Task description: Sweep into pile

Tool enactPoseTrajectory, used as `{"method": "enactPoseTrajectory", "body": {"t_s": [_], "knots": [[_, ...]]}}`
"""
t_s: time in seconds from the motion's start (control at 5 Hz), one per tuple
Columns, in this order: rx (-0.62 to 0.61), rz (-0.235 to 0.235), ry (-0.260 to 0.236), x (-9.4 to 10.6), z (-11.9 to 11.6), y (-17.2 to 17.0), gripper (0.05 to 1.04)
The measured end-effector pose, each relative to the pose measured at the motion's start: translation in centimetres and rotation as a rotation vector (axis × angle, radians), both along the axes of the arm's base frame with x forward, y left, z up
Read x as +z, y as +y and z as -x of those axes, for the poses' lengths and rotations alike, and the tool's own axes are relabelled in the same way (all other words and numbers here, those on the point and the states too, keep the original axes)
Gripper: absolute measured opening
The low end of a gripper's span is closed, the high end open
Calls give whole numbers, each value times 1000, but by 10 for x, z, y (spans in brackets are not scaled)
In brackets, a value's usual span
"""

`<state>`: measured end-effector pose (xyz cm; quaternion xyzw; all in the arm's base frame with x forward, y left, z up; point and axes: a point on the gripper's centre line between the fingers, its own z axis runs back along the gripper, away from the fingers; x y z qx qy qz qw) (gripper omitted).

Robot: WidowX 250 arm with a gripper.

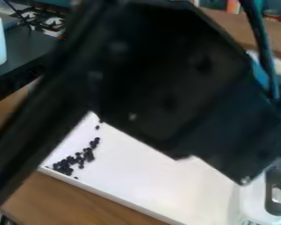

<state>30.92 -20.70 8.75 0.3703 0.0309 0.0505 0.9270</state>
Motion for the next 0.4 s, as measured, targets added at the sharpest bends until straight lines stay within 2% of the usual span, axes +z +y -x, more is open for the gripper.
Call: {"method": "enactPoseTrajectory", "body": {"t_s": [0.2,0.4], "knots": [[-57,120,14,42,1,2,1001],[-80,188,3,80,3,17,1001]]}}
